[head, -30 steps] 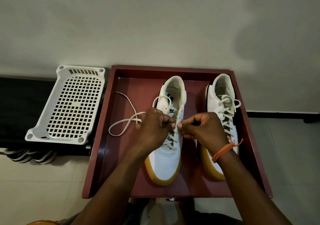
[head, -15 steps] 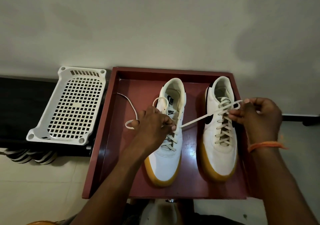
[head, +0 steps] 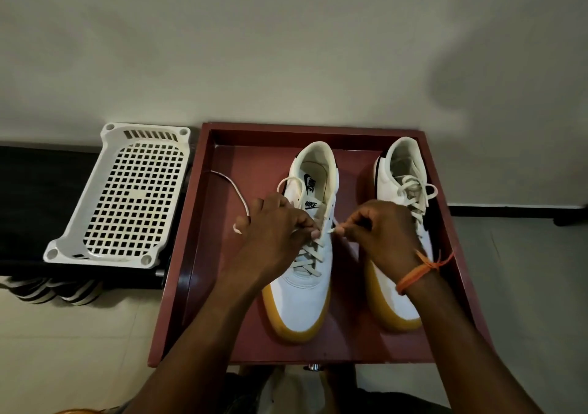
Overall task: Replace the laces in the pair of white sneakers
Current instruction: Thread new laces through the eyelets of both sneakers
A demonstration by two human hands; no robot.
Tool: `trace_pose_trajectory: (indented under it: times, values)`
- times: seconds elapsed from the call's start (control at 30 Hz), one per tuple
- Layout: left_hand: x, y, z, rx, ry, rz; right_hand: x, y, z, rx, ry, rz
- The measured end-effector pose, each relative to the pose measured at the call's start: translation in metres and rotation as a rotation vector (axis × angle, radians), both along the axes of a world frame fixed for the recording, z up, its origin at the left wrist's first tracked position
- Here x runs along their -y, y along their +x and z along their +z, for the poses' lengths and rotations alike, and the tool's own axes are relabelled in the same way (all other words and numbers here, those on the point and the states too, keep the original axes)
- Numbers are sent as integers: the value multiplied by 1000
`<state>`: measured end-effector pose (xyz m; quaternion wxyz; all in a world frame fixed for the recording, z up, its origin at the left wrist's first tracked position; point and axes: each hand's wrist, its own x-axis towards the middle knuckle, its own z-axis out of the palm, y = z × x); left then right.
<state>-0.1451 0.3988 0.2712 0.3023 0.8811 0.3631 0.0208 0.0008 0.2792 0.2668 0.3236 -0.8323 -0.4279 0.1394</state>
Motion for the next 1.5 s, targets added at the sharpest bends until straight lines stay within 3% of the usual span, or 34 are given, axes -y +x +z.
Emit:
trace_pose_trajectory:
  times: [0.1,0.2,0.3,0.4,0.47,0.63,0.77,0.9,1.13,1.33,1.5]
  values:
    - [-3,-2,1,24,10,36,14,31,7,60,63,-226]
    - [-1,-1,1,28,29,29,23,40,10,-146,177,-420]
    - [-3,-1,-4,58,5,2,14,16,12,-357,119,-231]
    - [-16,-2,-10,221,-11,-25,1,-10,4,-358,3,-25]
    - [-23,-3,-8,268,85,-10,-4,-20,-3,-404,39,-63]
    - [-29,-14,-11,168,320,-57,0,-6,-3,-414,55,-158]
    - [-33,-13,-14,172,325,-106,3,-11,5,-610,-21,-72]
    - [-35,-15,-15,211,305,-128,-6,-21,-5,-534,-19,-72]
    - [-41,-17,-21,330,241,-134,17,24,10,-569,111,-384]
    - [-49,-16,-27,370,196,-208,-5,-20,7,-547,45,-165]
    - [-48,-16,-24,375,182,-227,-5,-19,1,-495,27,-161]
